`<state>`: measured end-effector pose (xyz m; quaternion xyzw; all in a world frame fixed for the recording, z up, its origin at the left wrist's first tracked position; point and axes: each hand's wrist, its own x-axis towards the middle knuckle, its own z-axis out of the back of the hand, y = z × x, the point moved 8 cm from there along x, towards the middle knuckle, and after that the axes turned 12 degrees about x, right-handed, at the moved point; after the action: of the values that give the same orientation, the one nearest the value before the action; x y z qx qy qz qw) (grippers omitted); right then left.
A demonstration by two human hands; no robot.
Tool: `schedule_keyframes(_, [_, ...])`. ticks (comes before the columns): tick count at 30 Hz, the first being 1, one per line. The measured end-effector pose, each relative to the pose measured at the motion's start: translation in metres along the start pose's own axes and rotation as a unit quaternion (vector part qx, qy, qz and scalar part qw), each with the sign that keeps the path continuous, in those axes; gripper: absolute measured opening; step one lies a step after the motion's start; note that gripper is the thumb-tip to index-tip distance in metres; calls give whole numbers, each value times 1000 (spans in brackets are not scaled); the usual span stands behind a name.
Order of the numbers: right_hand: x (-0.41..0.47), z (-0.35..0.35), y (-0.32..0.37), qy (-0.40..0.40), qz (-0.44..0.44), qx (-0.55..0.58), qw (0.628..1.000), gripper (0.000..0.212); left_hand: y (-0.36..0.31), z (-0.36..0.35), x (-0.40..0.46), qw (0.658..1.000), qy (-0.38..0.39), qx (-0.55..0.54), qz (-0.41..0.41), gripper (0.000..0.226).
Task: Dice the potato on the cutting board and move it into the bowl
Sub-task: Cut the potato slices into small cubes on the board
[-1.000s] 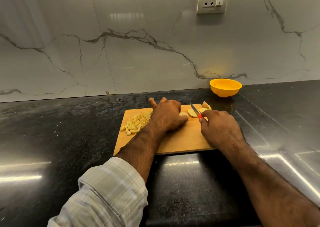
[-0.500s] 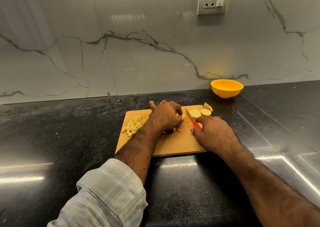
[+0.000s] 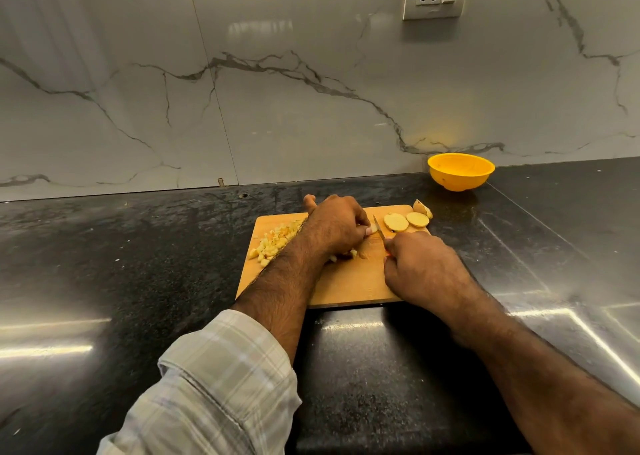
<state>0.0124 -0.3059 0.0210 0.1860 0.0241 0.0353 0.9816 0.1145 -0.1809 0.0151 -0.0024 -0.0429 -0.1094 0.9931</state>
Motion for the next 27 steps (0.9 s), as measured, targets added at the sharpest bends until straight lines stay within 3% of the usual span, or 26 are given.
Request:
schedule_keyframes(9, [0,12,-4,-75,25,31,996,39,2,2,-4,1000,13,2,-6,23])
schedule_keyframes(15, [3,4,6,-31,14,7,999,30,0,0,-3,1000,11,1,-5,21])
schedule_keyframes(22, [-4,12,1,-89,36,30,995,39,12,5,-10,999,13,-29,16,19])
schedule_keyframes(27, [-1,3,9,-38,27,4,999,29,13,7,-10,1000,5,-13,24,16])
